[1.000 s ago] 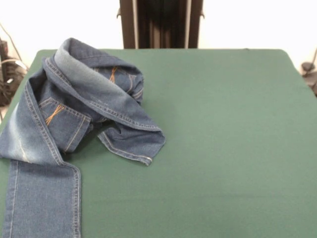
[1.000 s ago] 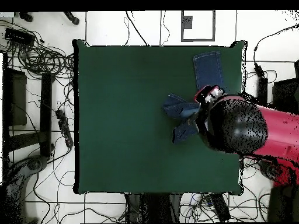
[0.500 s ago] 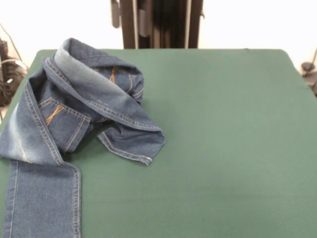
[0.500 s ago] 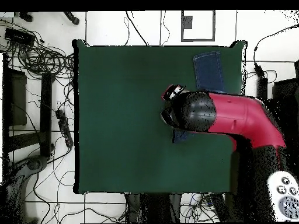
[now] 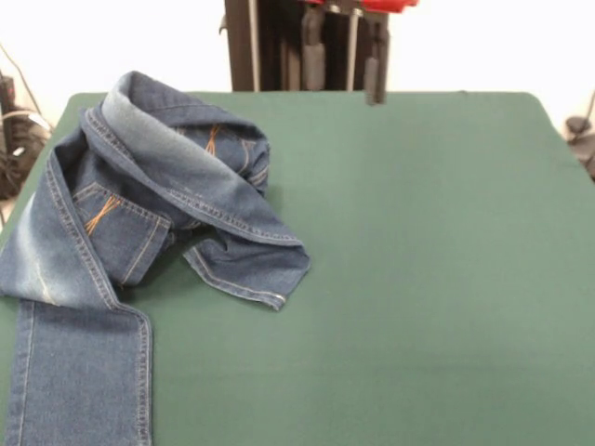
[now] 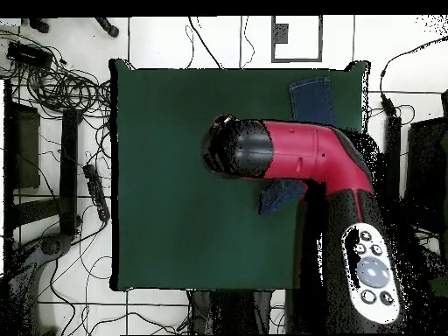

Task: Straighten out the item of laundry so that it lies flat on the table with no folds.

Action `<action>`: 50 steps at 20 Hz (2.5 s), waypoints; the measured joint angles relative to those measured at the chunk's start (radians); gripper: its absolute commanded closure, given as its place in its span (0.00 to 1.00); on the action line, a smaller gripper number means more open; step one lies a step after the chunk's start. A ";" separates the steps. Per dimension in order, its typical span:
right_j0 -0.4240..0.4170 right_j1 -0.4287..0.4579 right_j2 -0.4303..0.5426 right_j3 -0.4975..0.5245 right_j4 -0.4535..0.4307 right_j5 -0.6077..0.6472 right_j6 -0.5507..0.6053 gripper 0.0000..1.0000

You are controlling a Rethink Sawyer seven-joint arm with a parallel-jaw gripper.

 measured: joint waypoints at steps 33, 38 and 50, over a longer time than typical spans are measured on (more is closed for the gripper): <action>0.097 0.418 -0.352 -0.194 0.086 -0.428 0.034 0.00; 0.115 0.425 -0.377 -0.194 0.114 -0.428 0.034 0.00; 0.239 0.426 -0.421 -0.188 0.354 -0.428 0.088 0.00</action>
